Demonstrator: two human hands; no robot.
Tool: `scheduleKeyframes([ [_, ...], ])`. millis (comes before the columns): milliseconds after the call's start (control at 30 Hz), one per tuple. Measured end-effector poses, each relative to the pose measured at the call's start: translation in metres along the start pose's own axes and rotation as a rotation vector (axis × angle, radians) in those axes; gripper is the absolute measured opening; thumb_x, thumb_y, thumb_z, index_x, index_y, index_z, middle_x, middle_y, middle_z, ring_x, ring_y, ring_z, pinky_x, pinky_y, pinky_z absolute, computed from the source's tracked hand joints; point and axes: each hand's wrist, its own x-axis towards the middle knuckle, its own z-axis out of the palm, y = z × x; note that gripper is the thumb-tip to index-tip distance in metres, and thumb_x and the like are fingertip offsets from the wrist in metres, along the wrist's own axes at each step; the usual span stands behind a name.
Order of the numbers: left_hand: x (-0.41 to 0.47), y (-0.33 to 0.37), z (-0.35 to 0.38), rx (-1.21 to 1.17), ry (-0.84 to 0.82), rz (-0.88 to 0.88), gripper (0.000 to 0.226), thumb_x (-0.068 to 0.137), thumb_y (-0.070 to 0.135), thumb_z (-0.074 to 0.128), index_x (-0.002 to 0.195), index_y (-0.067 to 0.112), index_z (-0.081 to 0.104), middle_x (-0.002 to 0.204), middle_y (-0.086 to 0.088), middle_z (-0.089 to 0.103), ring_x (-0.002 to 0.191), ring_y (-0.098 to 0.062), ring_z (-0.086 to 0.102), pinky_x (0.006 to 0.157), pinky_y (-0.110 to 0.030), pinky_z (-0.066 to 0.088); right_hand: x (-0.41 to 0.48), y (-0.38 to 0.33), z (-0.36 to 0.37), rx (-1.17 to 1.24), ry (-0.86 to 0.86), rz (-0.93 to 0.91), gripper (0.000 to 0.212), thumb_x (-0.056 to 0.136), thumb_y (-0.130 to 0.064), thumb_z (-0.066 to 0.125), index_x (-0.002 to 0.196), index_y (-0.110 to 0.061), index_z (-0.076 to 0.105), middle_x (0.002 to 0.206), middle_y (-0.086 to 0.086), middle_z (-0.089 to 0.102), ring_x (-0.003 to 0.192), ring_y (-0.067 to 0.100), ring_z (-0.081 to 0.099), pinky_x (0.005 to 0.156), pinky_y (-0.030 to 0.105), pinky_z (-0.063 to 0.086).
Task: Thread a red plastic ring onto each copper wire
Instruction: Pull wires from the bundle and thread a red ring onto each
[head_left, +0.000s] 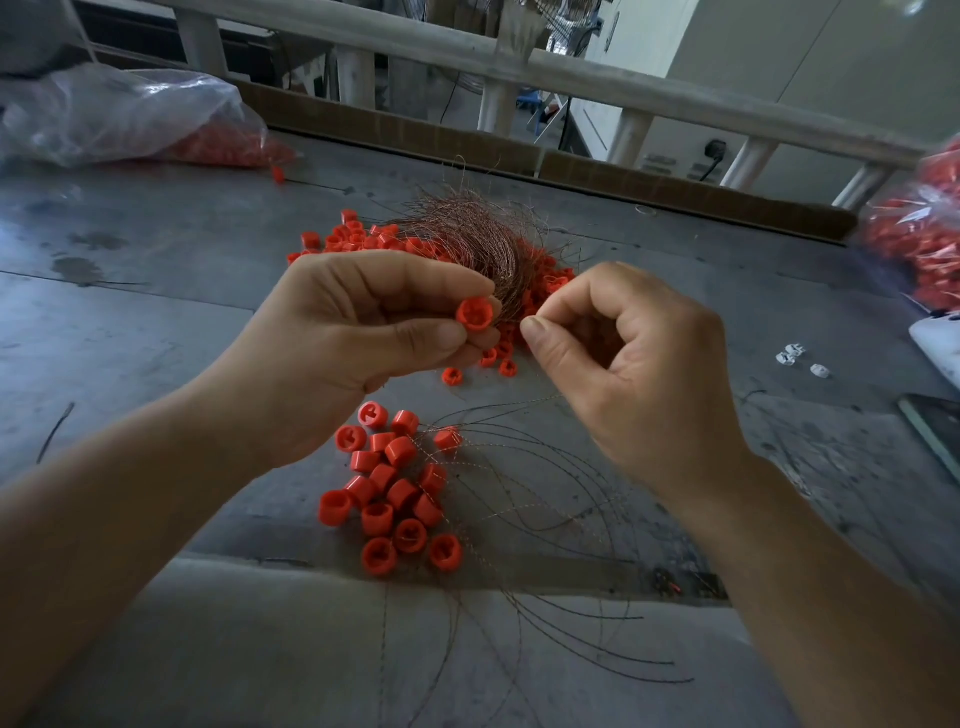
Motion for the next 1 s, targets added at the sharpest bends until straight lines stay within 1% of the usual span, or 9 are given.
scheduleKeyframes([
  [200,0.0,-0.001,0.001,0.012,0.002,-0.004,0.03,0.056,0.009,0.077,0.085,0.02,0.075,0.087,-0.003,0.074,0.084,-0.016,0.07,0.07,-0.02,0.054,0.0,0.0,-0.001,0.0,-0.001,-0.002,0.013,0.079,-0.012,0.065,0.068,-0.009,0.06,0.063,-0.005,0.053,0.056,0.005,0.046,0.052,0.013,0.038],
  [300,0.0,0.0,0.002,-0.005,0.016,-0.006,0.029,0.059,0.008,0.067,0.085,0.017,0.075,0.086,-0.005,0.074,0.083,-0.017,0.07,0.069,-0.02,0.054,0.0,0.0,0.0,0.003,-0.015,0.001,0.013,0.079,-0.013,0.064,0.068,-0.008,0.06,0.063,-0.005,0.053,0.055,0.005,0.047,0.052,0.013,0.038],
  [367,0.0,0.0,0.002,-0.044,0.02,-0.014,0.026,0.062,0.011,0.064,0.085,0.014,0.074,0.085,-0.006,0.073,0.081,-0.017,0.07,0.067,-0.02,0.054,0.0,0.0,-0.001,0.032,-0.038,0.02,0.012,0.079,-0.014,0.063,0.068,-0.009,0.06,0.062,-0.006,0.053,0.054,0.006,0.047,0.051,0.013,0.038],
  [567,0.0,0.0,0.002,-0.139,-0.019,-0.044,0.027,0.056,0.01,0.067,0.082,0.013,0.075,0.084,-0.008,0.073,0.076,-0.015,0.07,0.063,-0.019,0.055,0.0,0.0,-0.002,0.166,-0.131,0.113,0.011,0.078,-0.018,0.063,0.069,-0.012,0.062,0.06,-0.013,0.052,0.054,0.003,0.048,0.051,0.01,0.036],
  [633,-0.001,-0.001,0.001,-0.09,-0.056,-0.038,0.026,0.058,0.018,0.072,0.084,0.02,0.075,0.085,-0.004,0.073,0.079,-0.013,0.07,0.066,-0.02,0.055,-0.001,0.002,0.002,0.182,-0.176,0.14,0.011,0.079,-0.015,0.067,0.069,-0.013,0.062,0.059,-0.014,0.051,0.053,0.002,0.047,0.05,0.009,0.035],
  [700,-0.001,-0.002,0.001,-0.031,-0.089,-0.038,0.029,0.057,0.033,0.076,0.085,0.027,0.074,0.087,0.002,0.073,0.083,-0.01,0.069,0.068,-0.019,0.054,-0.002,0.004,0.007,0.201,-0.214,0.167,0.012,0.078,-0.011,0.07,0.069,-0.012,0.063,0.058,-0.015,0.05,0.052,0.001,0.047,0.05,0.009,0.034],
  [867,-0.002,-0.002,0.002,-0.014,-0.106,-0.048,0.038,0.052,0.046,0.081,0.086,0.029,0.073,0.086,0.006,0.073,0.083,-0.008,0.069,0.069,-0.018,0.053,-0.002,0.002,0.004,0.236,-0.245,0.15,0.008,0.078,-0.01,0.07,0.072,-0.012,0.064,0.058,-0.018,0.049,0.053,-0.002,0.049,0.05,0.009,0.035],
  [933,-0.002,-0.003,0.003,-0.016,-0.106,-0.048,0.037,0.053,0.044,0.08,0.086,0.028,0.073,0.085,0.005,0.073,0.082,-0.008,0.069,0.069,-0.018,0.054,-0.002,0.004,0.006,0.218,-0.256,0.158,0.009,0.077,-0.01,0.07,0.071,-0.012,0.064,0.058,-0.018,0.049,0.054,-0.002,0.049,0.05,0.009,0.036],
  [1000,-0.001,-0.005,0.003,-0.063,-0.098,-0.06,0.026,0.059,0.029,0.076,0.084,0.022,0.074,0.083,0.0,0.073,0.08,-0.011,0.069,0.068,-0.019,0.054,-0.001,0.008,0.006,0.217,-0.297,0.151,0.01,0.076,-0.018,0.071,0.071,-0.016,0.063,0.06,-0.015,0.053,0.056,0.0,0.052,0.051,0.011,0.039],
])
